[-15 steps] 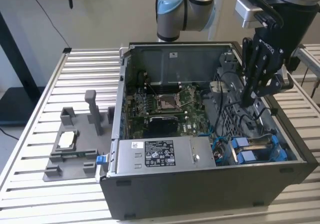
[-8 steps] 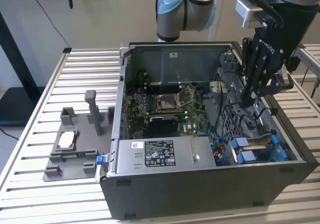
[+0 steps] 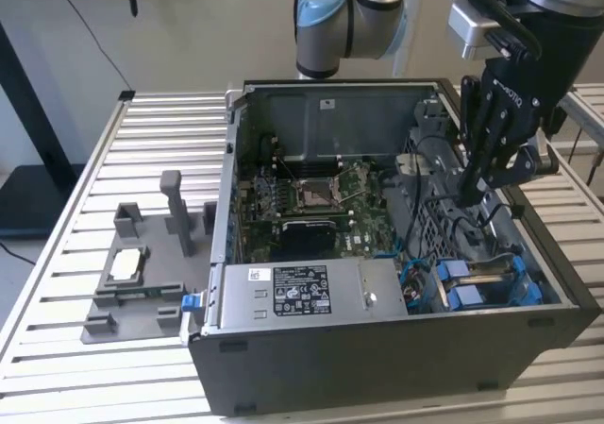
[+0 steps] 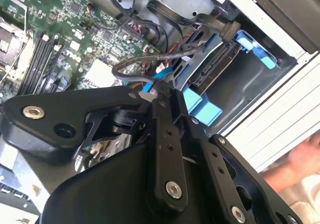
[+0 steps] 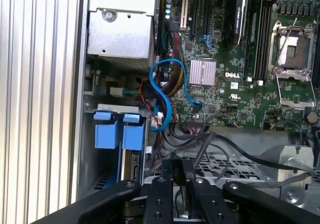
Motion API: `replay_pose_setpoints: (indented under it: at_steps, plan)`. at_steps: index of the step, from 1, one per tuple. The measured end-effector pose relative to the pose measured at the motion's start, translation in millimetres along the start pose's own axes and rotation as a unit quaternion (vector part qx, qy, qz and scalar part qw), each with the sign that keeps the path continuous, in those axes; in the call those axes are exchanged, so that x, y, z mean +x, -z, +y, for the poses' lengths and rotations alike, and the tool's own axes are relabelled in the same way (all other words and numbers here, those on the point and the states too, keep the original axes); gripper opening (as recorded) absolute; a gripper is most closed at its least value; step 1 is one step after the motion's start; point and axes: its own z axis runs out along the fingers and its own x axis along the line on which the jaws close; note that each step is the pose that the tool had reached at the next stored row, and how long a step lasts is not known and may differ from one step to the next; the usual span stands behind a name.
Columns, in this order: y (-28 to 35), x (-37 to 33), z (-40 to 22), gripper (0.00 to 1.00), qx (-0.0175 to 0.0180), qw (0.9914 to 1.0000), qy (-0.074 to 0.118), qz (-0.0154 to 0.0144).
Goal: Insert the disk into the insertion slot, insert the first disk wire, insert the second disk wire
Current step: 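Insert the first disk wire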
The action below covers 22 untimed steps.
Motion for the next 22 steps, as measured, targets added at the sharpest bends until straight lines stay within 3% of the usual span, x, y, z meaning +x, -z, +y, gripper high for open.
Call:
replay_pose_setpoints:
  at_steps: [10, 22]
  plan:
    - [-6.6, 7.5, -10.1, 0.19, 0.0000, 1.00000, 0.000, 0.0006]
    - [-13.4, 21.3, -24.7, 0.19, 0.0000, 1.00000, 0.000, 0.0010]
